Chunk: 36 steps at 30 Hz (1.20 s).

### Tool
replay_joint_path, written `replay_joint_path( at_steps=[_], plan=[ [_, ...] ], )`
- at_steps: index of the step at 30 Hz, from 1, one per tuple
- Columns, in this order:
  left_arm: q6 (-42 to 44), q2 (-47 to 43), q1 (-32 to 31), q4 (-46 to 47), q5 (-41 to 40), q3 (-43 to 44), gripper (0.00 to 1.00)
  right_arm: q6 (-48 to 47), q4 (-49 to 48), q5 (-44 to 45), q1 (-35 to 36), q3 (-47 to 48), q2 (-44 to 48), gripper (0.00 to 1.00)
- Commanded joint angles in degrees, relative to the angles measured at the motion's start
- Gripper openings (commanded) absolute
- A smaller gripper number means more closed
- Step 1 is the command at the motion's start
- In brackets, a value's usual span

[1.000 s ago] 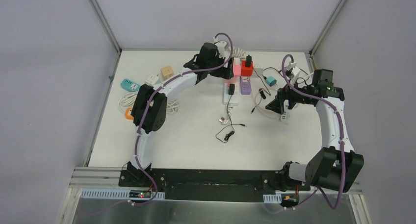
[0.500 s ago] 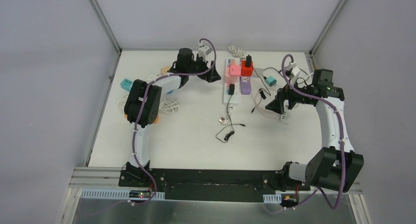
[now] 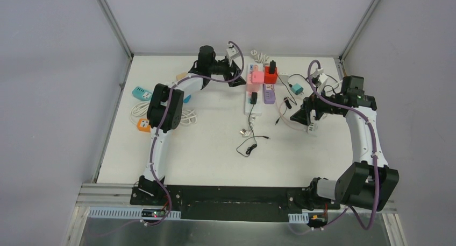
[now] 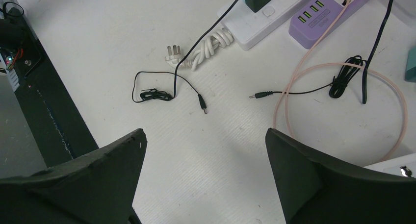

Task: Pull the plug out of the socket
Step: Move the socket to the center of the board.

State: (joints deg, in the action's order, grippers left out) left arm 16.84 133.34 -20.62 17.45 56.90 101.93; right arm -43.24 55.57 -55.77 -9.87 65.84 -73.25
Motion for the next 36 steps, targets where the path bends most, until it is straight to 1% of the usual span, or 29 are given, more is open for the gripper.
replay_joint_path(
  at_steps=[1, 5, 7, 10, 13, 15, 20, 23, 29, 33, 36],
  plan=[
    [6.2, 1.9, 0.0, 2.6, 9.2, 4.3, 0.84, -1.3, -0.2, -1.3, 0.3, 0.7, 0.4, 0.95],
    [11.9, 2.6, -0.3, -1.6, 10.3, 6.4, 0.85, -1.5, 0.0, -1.3, 0.4, 0.8, 0.3, 0.95],
    [16.8, 2.8, -0.7, -6.6, 10.8, 8.2, 0.84, -1.6, 0.1, -1.2, 0.4, 0.8, 0.2, 0.95],
    [25.2, 3.5, -1.8, -17.3, 9.6, 11.6, 0.83, -1.6, 0.1, -1.0, 0.5, 0.9, 0.2, 0.95],
    [31.4, 3.9, -3.2, -24.1, 6.8, 13.3, 0.83, -1.8, 0.2, -0.9, 0.5, 1.0, 0.3, 0.95],
    [34.2, 4.2, -3.7, -26.9, 5.3, 14.4, 0.82, -1.9, 0.4, -1.0, 0.5, 1.0, 0.5, 0.95],
    [38.1, 5.6, -4.7, -31.0, 3.2, 17.1, 0.82, -2.1, 0.8, -1.2, 0.5, 1.1, 0.7, 0.95],
    [39.0, 6.0, -5.4, -31.6, 2.7, 18.0, 0.80, -2.2, 0.8, -1.2, 0.4, 1.2, 0.8, 0.95],
    [41.0, 7.2, -6.5, -32.3, -2.3, 19.3, 0.80, -2.2, 0.8, -1.3, 0.5, 1.2, 0.8, 0.95],
    [40.8, 8.1, -6.5, -32.3, -2.7, 20.7, 0.81, -2.2, 0.9, -1.3, 0.5, 1.2, 0.7, 0.95],
    [40.6, 8.6, -6.6, -32.2, -1.4, 21.4, 0.81, -2.3, 1.0, -1.3, 0.5, 1.2, 0.7, 0.95]
  ],
)
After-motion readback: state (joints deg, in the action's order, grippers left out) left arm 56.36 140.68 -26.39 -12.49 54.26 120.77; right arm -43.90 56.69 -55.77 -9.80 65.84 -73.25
